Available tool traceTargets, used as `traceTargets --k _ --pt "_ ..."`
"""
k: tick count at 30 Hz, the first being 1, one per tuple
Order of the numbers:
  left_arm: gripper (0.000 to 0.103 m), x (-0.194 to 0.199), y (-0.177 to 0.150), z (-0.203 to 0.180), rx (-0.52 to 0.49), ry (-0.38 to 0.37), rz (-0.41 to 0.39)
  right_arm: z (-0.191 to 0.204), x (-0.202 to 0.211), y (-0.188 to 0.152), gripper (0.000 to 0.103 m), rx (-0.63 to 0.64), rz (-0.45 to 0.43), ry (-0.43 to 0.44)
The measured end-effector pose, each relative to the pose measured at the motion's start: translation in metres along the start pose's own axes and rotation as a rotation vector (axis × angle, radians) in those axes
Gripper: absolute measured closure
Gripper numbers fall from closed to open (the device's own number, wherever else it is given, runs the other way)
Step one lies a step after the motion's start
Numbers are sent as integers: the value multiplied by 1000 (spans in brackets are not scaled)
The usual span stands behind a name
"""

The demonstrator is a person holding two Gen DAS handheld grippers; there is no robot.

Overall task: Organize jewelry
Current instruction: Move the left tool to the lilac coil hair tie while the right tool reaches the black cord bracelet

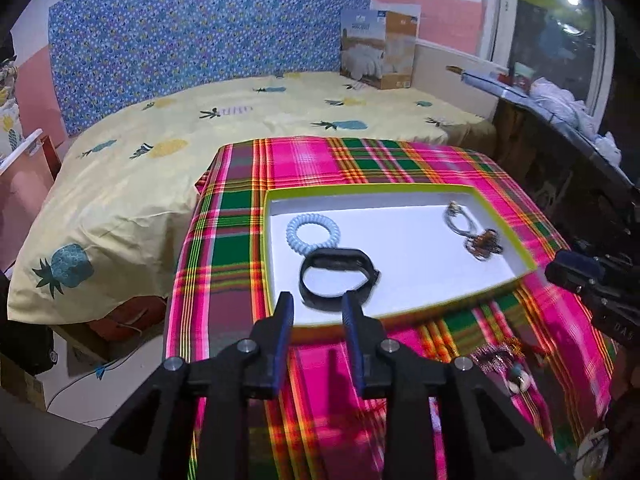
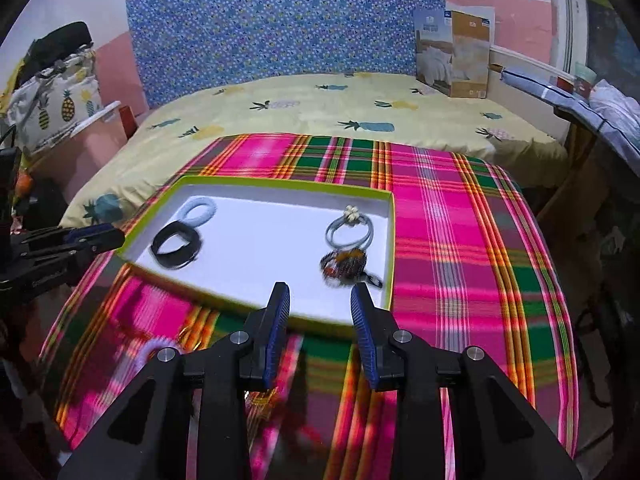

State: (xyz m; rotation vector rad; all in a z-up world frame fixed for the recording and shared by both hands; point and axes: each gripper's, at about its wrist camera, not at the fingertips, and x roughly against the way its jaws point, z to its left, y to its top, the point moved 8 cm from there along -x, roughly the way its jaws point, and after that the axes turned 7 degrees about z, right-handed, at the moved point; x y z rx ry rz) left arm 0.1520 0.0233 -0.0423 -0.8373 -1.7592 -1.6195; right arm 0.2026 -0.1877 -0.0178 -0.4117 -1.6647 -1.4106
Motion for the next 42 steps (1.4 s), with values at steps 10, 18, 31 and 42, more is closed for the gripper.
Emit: traceTargets --k 10,18,31,42 --pt "73 36 -35 -13 -17 -21 -20 18 42 -39 70 -9 -25 18" --pt "73 50 -54 -13 1 -27 -24 26 60 -63 70 -4 -25 35" --pt "73 52 -70 -26 -24 -64 -6 30 67 -80 70 -4 -22 45" --pt "73 35 -74 -44 -50 -116 27 32 56 -81 70 0 -2 63"
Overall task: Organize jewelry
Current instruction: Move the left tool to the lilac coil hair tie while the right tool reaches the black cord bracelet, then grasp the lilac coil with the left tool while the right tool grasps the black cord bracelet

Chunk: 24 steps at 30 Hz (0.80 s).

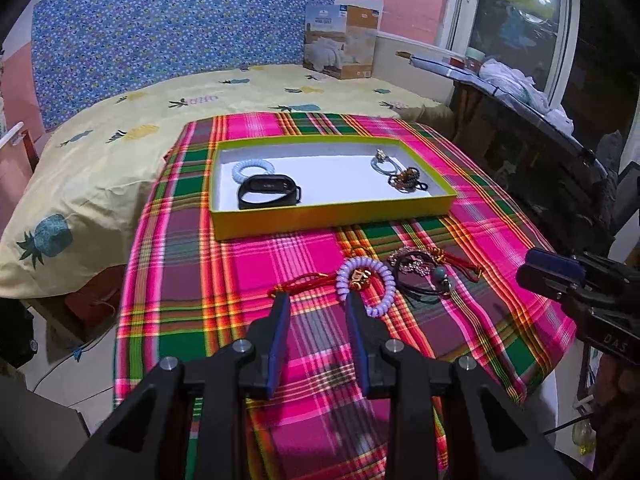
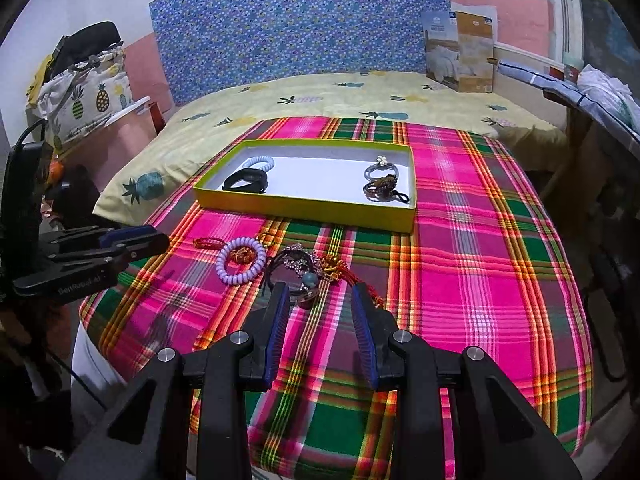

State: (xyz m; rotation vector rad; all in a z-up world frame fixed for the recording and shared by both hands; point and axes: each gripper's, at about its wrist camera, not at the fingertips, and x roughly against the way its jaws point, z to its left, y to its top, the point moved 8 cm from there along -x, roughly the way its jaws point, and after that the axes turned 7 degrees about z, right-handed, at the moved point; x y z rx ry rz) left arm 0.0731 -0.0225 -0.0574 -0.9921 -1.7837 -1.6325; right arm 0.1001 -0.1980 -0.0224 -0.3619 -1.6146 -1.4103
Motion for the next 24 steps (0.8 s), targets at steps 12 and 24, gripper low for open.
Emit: traceTargets --k 12,24 --pt "73 -32 2 -12 -10 -41 59 -3 -13 -3 70 -10 29 11" --pt "86 -58 0 -16 -33 0 105 -3 -25 -1 70 -10 52 19"
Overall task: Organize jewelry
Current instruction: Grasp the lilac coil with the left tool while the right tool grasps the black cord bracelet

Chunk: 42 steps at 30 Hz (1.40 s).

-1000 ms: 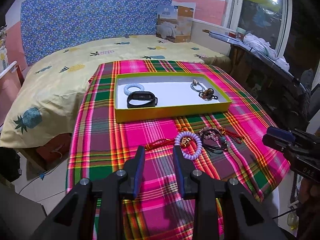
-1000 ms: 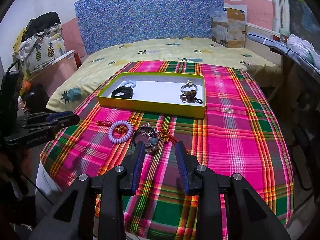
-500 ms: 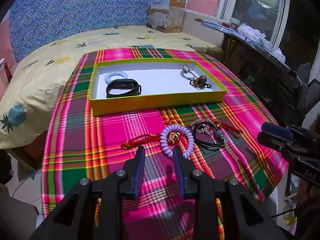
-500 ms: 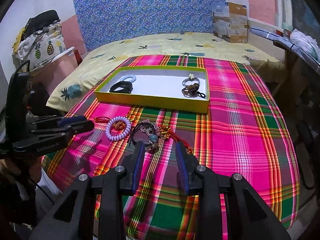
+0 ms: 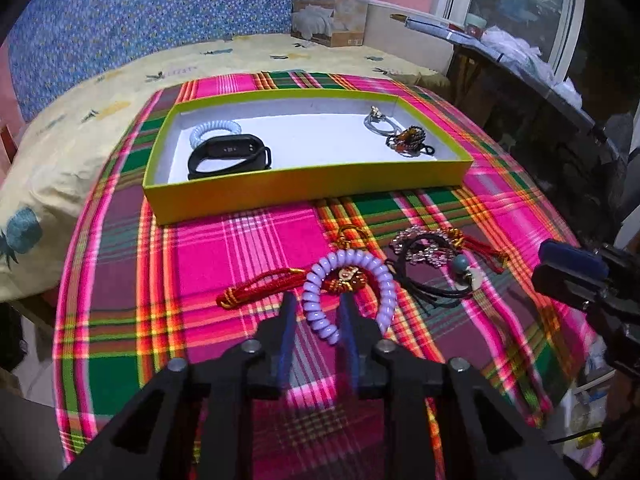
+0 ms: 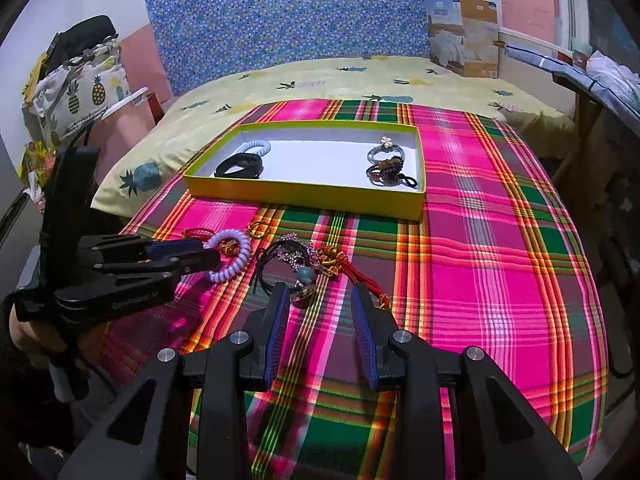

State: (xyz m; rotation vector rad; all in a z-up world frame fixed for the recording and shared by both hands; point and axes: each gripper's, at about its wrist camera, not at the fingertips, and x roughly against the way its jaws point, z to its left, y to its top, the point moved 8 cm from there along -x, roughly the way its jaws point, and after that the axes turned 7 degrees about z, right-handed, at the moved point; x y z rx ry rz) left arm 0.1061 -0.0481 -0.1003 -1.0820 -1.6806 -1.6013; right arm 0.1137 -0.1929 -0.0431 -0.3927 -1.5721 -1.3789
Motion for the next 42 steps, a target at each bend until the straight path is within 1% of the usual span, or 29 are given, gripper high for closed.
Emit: traceTargets --k 1,2,6,11,21,28,34,35,36,38,42 --pt "87 0 0 0 -8 13 -2 0 -1 0 70 0 3 1" --pt "91 0 0 0 -11 21 -3 1 -3 0 70 0 7 4" --pt "93 0 0 3 -14 25 -4 5 -10 2 70 6 16 15" --pt "93 5 -2 8 2 20 -12 9 -19 2 70 13 34 30" --pt "93 23 1 25 34 9 -54 17 -44 3 70 17 79 55" --pt "93 27 2 31 46 -1 -66 29 -59 1 70 86 123 39" --pt "93 26 1 36 54 -4 -64 31 -63 2 70 119 119 16" --pt "93 26 1 36 55 -4 -64 31 -64 3 72 118 117 10" --pt "93 26 1 36 56 -4 -63 30 -64 3 79 117 114 2" --pt "93 27 0 36 57 -4 -64 30 -65 4 87 115 112 3" --pt "93 29 0 37 58 0 -66 30 -63 3 88 107 106 13"
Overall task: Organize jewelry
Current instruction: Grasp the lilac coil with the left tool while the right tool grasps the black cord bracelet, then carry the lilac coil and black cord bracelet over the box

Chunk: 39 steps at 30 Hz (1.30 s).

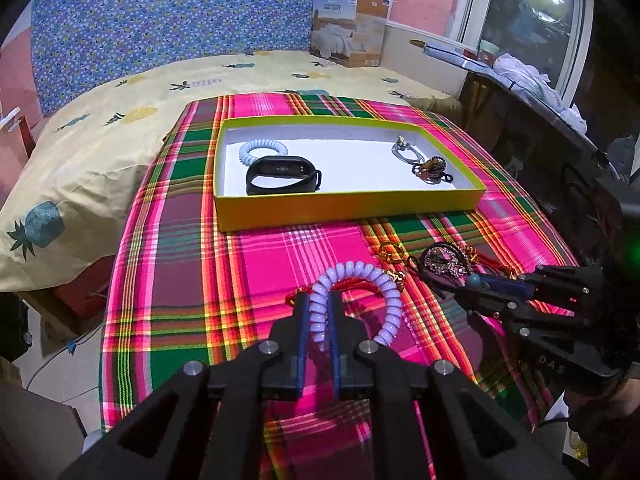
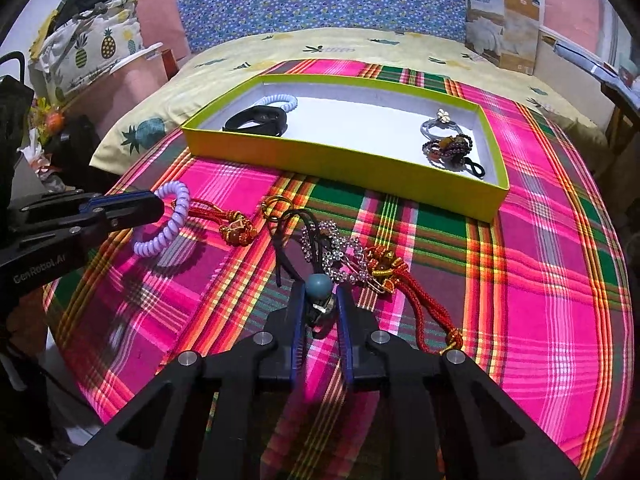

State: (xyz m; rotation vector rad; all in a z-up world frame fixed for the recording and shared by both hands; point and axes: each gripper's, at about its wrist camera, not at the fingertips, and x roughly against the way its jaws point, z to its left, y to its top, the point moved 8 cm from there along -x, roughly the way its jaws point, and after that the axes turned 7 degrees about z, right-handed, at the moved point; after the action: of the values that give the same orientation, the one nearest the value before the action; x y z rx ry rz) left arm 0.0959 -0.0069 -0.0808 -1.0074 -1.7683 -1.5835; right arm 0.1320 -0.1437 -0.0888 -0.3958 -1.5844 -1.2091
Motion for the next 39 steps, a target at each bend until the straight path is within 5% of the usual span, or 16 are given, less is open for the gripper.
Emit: traceTargets --k 25,39 --pt "93 28 13 -17 -15 2 -50 -8 59 4 88 -71 -137 45" --pt "93 13 68 -8 -21 32 -86 -29 63 52 88 -81 -198 21"
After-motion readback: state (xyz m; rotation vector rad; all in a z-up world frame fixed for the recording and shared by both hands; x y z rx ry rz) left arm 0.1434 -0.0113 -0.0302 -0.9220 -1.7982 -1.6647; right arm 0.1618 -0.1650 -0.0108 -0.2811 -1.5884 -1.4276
